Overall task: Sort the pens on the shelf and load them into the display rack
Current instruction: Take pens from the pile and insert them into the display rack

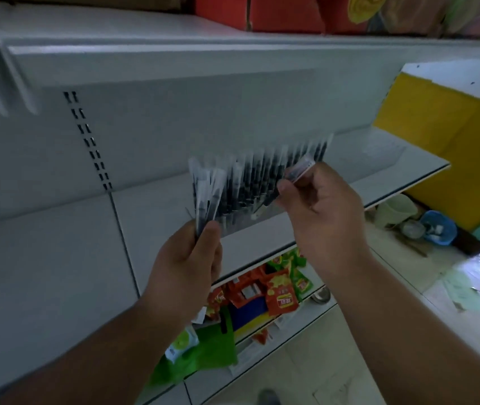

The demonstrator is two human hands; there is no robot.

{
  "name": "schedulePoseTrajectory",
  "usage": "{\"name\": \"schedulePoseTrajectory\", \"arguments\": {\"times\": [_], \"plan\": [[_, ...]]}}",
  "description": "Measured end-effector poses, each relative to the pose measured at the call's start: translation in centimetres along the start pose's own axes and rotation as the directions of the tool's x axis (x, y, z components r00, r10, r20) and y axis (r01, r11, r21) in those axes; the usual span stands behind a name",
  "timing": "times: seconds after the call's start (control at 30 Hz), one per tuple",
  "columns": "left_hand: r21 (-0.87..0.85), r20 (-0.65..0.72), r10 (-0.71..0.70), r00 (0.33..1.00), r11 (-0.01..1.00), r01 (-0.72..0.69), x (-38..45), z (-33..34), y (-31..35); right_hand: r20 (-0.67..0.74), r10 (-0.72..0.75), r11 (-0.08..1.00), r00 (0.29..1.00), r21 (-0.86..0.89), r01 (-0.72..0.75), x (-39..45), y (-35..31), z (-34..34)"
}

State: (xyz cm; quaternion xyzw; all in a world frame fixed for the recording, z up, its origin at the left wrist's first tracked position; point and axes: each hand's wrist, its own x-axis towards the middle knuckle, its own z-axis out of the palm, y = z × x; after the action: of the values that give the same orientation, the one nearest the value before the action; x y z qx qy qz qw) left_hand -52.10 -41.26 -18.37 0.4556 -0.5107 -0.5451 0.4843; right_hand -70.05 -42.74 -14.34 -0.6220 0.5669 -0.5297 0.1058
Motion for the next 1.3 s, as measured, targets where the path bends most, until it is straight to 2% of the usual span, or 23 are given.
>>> {"name": "schedulePoseTrajectory", "arguments": {"times": [0.1, 0.17, 0.33, 0.5, 0.6, 0.7, 0.8, 0.83, 0.9, 0.97, 1.03, 1.17, 1.3], "plan": [[-0.055, -0.098, 0.054, 0.994, 0.997, -0.060, 0.9, 1.6, -0.1, 0.073, -0.111, 0.994, 0.991, 0.005, 0.110, 3.4, 1.7, 0.7], [-0.091, -0.199, 0.040, 0.979, 0.994, -0.059, 1.0, 2.9, -0.3, 0.185, -0.143, 0.989, 0.972, -0.005, 0.147, 5.3, 2.7, 1.3], [-0.184, -0.421, -0.021, 0.907, 0.981, -0.063, 0.8, 5.9, -1.1, 0.488, -0.183, 0.960, 0.853, -0.097, 0.261, 7.6, 4.5, 2.3], [-0.156, -0.497, -0.074, 0.865, 0.988, -0.005, -0.1, 7.6, -1.7, 0.645, -0.183, 0.928, 0.742, -0.136, 0.347, 8.2, 5.3, 3.3], [-0.194, -0.516, -0.102, 0.851, 0.981, 0.001, -0.1, 7.9, -1.7, 0.648, -0.183, 0.923, 0.739, -0.146, 0.356, 8.0, 5.7, 3.5], [-0.187, -0.517, -0.111, 0.849, 0.982, 0.014, 0.0, 8.1, -1.7, 0.615, -0.181, 0.936, 0.768, -0.133, 0.327, 7.5, 6.1, 3.0], [-0.183, -0.499, -0.119, 0.858, 0.983, 0.030, 0.2, 8.0, -1.6, 0.548, -0.217, 0.969, 0.808, 0.018, 0.248, 6.3, 5.9, 1.8], [-0.179, -0.476, -0.119, 0.872, 0.983, 0.036, 0.3, 8.0, -1.5, 0.569, -0.213, 0.976, 0.794, 0.089, 0.198, 6.0, 5.5, 1.5], [-0.117, -0.414, -0.095, 0.905, 0.992, 0.050, 0.7, 8.1, -1.4, 0.665, -0.193, 0.973, 0.721, 0.224, 0.054, 5.6, 4.5, 1.1], [-0.025, -0.344, -0.058, 0.937, 0.998, 0.053, 1.0, 8.2, -1.4, 0.721, -0.163, 0.958, 0.674, 0.280, -0.067, 5.5, 4.0, 0.9], [0.005, -0.294, -0.058, 0.954, 0.998, 0.062, 1.1, 8.2, -1.5, 0.692, -0.139, 0.950, 0.709, 0.295, -0.102, 5.3, 3.9, 0.6], [-0.005, -0.308, -0.116, 0.944, 0.993, 0.120, 0.6, 7.0, -2.2, 0.493, -0.023, 0.898, 0.870, 0.393, -0.199, 5.7, 4.8, -0.6], [-0.024, -0.359, -0.159, 0.920, 0.987, 0.161, -0.6, 5.9, -2.6, 0.277, 0.009, 0.913, 0.961, 0.390, -0.121, 6.9, 5.6, -1.3]]}}
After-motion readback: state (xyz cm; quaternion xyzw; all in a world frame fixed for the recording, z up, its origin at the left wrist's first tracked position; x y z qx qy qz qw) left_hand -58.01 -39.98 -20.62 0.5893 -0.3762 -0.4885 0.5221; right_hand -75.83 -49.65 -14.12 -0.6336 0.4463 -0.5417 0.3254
